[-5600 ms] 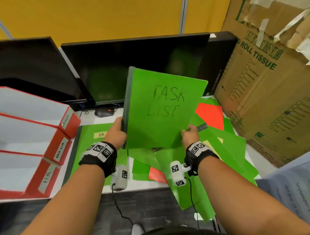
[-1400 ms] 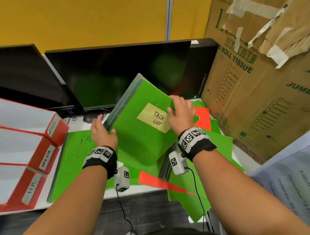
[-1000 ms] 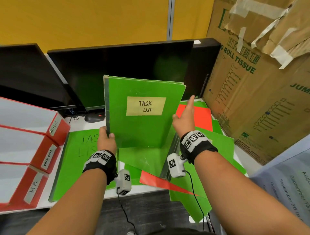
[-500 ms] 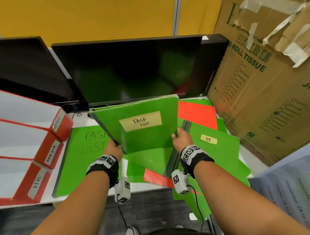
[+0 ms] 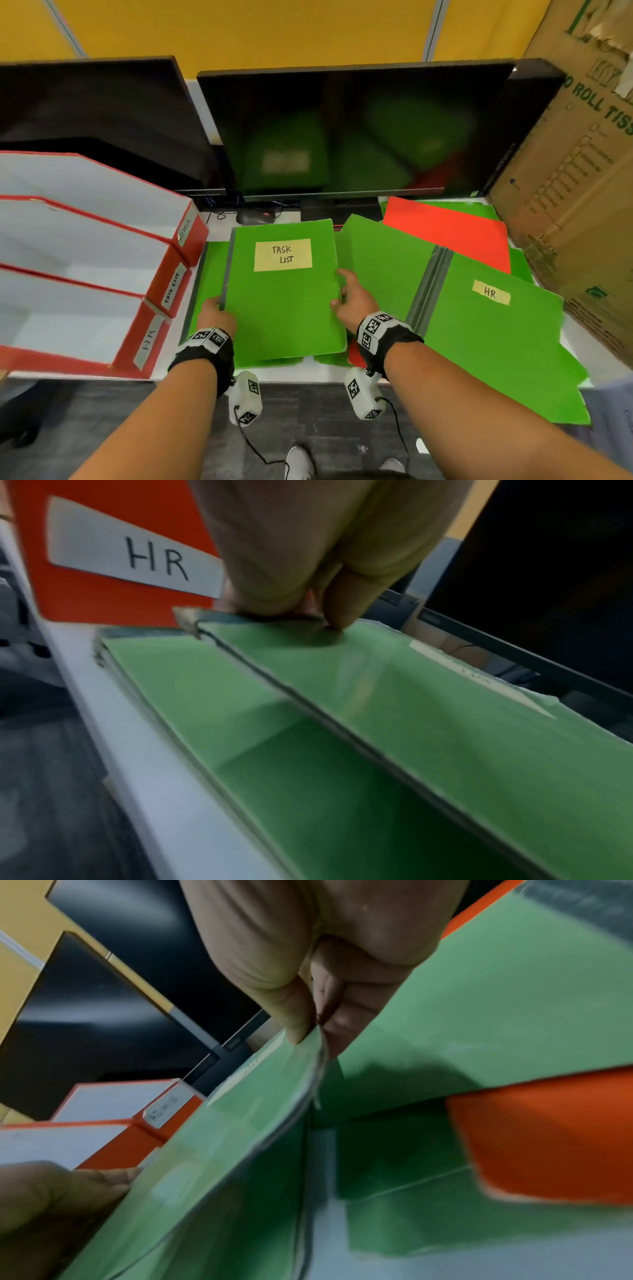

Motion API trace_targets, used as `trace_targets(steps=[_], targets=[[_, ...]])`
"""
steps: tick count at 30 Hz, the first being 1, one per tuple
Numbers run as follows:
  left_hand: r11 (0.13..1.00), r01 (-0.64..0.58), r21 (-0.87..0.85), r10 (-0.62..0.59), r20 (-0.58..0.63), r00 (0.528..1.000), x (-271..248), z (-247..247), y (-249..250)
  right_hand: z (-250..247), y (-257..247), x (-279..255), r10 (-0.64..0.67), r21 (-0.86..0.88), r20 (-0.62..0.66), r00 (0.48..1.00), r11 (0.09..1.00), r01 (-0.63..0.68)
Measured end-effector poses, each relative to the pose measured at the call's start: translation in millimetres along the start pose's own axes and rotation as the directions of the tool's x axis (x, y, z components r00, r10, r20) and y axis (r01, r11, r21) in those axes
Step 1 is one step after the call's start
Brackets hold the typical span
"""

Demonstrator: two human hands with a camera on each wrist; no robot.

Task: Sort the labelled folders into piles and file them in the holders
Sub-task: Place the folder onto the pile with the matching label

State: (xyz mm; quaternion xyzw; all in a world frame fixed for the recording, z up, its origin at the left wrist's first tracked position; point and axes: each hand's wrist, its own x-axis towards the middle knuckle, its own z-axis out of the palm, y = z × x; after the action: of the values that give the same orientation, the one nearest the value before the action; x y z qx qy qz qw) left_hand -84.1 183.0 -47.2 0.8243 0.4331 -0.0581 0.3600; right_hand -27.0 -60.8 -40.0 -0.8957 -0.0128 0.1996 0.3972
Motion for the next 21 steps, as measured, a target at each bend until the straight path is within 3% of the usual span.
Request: trace_targets(steps=[7, 15, 21], targets=[[0.993, 0.028, 0.116, -0.025, -0.028, 0.999, 35.6, -30.4, -35.7, 52.7, -18.9, 15.3, -0.113, -0.158, 0.095, 0.989, 0.979, 0.127], [0.977, 0.088, 0.195, -0.092, 0.014, 0.996, 60.7, -30.8, -60.1, 77.5, -24.3, 23.4, -0.038, -0.300, 0.233, 0.972, 0.948, 0.109], [0.970, 0.102, 0.221, -0.104, -0.004, 0.995, 62.4, -28.4, -56.1, 83.1, -20.8, 26.1, -0.039, -0.325, 0.252, 0.967, 0.938, 0.123]])
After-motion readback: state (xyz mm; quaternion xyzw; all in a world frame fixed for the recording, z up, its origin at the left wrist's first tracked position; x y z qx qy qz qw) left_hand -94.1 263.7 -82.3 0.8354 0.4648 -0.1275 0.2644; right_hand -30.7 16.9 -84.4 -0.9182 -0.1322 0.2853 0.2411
